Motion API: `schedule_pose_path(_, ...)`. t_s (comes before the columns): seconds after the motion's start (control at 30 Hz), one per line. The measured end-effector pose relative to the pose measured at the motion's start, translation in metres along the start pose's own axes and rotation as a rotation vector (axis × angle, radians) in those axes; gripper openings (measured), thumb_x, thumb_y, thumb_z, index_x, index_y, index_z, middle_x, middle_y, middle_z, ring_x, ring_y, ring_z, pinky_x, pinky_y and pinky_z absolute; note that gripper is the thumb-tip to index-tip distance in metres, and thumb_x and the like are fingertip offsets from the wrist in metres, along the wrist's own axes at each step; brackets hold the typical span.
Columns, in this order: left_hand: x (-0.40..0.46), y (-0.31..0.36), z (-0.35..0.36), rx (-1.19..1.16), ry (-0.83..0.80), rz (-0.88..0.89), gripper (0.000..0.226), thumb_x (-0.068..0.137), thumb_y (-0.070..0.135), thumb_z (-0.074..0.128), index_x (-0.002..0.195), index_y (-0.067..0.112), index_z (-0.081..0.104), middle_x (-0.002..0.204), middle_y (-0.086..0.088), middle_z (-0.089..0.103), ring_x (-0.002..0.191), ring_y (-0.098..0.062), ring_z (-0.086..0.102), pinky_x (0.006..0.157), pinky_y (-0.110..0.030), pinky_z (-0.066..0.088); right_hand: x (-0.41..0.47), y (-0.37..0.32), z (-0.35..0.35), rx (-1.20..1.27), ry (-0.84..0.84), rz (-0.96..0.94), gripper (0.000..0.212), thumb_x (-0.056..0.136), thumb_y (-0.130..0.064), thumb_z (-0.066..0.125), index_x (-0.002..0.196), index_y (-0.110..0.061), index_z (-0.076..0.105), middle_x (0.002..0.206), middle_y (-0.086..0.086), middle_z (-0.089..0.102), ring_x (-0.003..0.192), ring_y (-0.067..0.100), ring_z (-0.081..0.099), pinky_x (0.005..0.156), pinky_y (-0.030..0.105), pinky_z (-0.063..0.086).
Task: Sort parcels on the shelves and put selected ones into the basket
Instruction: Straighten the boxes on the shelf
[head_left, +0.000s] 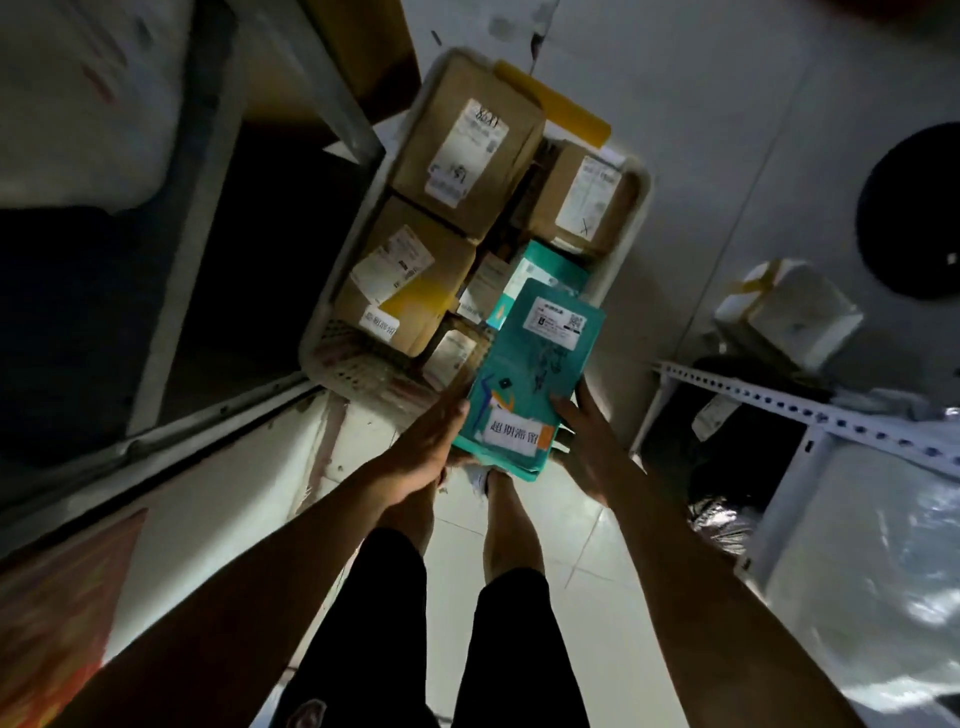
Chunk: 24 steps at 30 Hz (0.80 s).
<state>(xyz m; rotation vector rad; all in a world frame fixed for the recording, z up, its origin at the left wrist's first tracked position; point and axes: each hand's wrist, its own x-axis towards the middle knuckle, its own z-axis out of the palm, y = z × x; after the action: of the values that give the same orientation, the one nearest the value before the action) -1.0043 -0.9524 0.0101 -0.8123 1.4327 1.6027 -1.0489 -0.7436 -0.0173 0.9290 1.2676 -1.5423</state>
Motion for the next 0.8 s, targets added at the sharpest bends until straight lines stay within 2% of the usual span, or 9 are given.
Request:
schedule_pose_path(0.13, 0.042, -0.014, -0.028, 0.072, -0.042, -0.033, 0.041, 0.108, 0.035, 0.03, 0.149, 0.036, 0.034, 0.116, 0.011, 0.064, 0.09, 0.005, 0.07, 0.07, -0.016, 0.056, 0.042, 0.013, 0.007, 0.021, -0.007, -0.033, 0.051, 0.097, -0.022, 0.054, 0.135, -0.052, 0.038, 0.112, -0.001, 0.073, 0.105, 0.021, 0.072, 0.084, 0.044, 0.06)
schedule_pose_path(0.23, 0.077, -0.023, -0.041, 0.109, -0.049, -0.051, 0.039, 0.107, 0.04, 0.03, 0.145, 0.046, 0.035, 0.123, 0.01, 0.065, 0.106, -0.005, 0.067, 0.083, -0.026, 0.06, 0.077, 0.018, 0.012, 0.003, 0.013, -0.059, 0.055, 0.102, -0.019, 0.051, 0.146, -0.047, 0.033, 0.118, -0.001, 0.071, 0.108, 0.019, 0.072, 0.08, 0.04, 0.061)
schedule_pose_path(0.3, 0.1, -0.029, -0.047, 0.122, -0.034, -0.053, 0.038, 0.107, 0.04, 0.029, 0.144, 0.049, 0.034, 0.128, 0.006, 0.063, 0.11, -0.011, 0.067, 0.091, -0.034, 0.059, 0.099, 0.019, 0.015, -0.029, 0.07, -0.083, 0.059, 0.104, -0.018, 0.051, 0.154, -0.04, 0.029, 0.126, 0.001, 0.068, 0.112, 0.021, 0.07, 0.083, 0.042, 0.06)
schedule_pose_path(0.43, 0.14, -0.025, -0.045, 0.112, -0.015, -0.037, 0.032, 0.109, 0.035, 0.03, 0.135, 0.053, 0.033, 0.128, 0.003, 0.063, 0.104, -0.009, 0.067, 0.089, -0.027, 0.058, 0.131, 0.009, 0.015, -0.141, 0.204, -0.172, 0.057, 0.099, -0.024, 0.053, 0.152, -0.037, 0.036, 0.13, 0.005, 0.066, 0.114, 0.034, 0.066, 0.092, 0.059, 0.056)
schedule_pose_path(0.5, 0.157, -0.02, -0.041, 0.137, -0.035, -0.007, 0.035, 0.11, 0.032, 0.029, 0.14, 0.051, 0.03, 0.124, 0.006, 0.062, 0.102, -0.005, 0.064, 0.083, -0.019, 0.057, 0.142, 0.0, 0.013, -0.218, 0.295, -0.202, 0.055, 0.103, -0.017, 0.051, 0.151, -0.04, 0.037, 0.127, 0.005, 0.067, 0.106, 0.034, 0.068, 0.085, 0.052, 0.059)
schedule_pose_path(0.57, 0.176, -0.018, -0.035, 0.125, -0.034, 0.005, 0.043, 0.11, 0.032, 0.029, 0.151, 0.044, 0.027, 0.129, 0.002, 0.062, 0.105, -0.013, 0.065, 0.08, -0.019, 0.056, 0.15, -0.007, 0.011, -0.331, 0.372, -0.219, 0.064, 0.1, -0.015, 0.053, 0.152, -0.046, 0.033, 0.127, -0.003, 0.068, 0.104, 0.022, 0.069, 0.081, 0.043, 0.061)
schedule_pose_path(0.63, 0.193, -0.011, -0.025, 0.097, 0.018, -0.02, 0.045, 0.109, 0.034, 0.031, 0.153, 0.039, 0.028, 0.133, -0.007, 0.061, 0.106, -0.024, 0.067, 0.078, -0.024, 0.056, 0.155, -0.01, 0.01, -0.44, 0.422, -0.219, 0.071, 0.093, -0.018, 0.056, 0.153, -0.048, 0.031, 0.129, -0.003, 0.067, 0.105, 0.022, 0.068, 0.086, 0.047, 0.06)
schedule_pose_path(0.73, 0.211, -0.001, -0.011, 0.073, 0.081, -0.056, 0.042, 0.109, 0.026, 0.036, 0.151, 0.032, 0.038, 0.124, -0.005, 0.06, 0.106, -0.029, 0.069, 0.074, -0.027, 0.059, 0.158, -0.006, 0.015, -0.677, 0.46, -0.177, 0.075, 0.093, -0.013, 0.055, 0.16, -0.028, 0.024, 0.147, 0.01, 0.05, 0.127, 0.032, 0.055, 0.101, 0.049, 0.053)
schedule_pose_path(0.8, 0.219, 0.0, -0.005, 0.099, 0.089, -0.038, 0.038, 0.108, 0.021, 0.042, 0.144, 0.027, 0.05, 0.13, -0.007, 0.06, 0.106, -0.03, 0.069, 0.081, -0.037, 0.062, 0.155, -0.002, 0.016, -0.872, 0.487, -0.108, 0.072, 0.094, -0.017, 0.055, 0.159, -0.02, 0.023, 0.143, 0.016, 0.045, 0.13, 0.035, 0.05, 0.102, 0.045, 0.05)
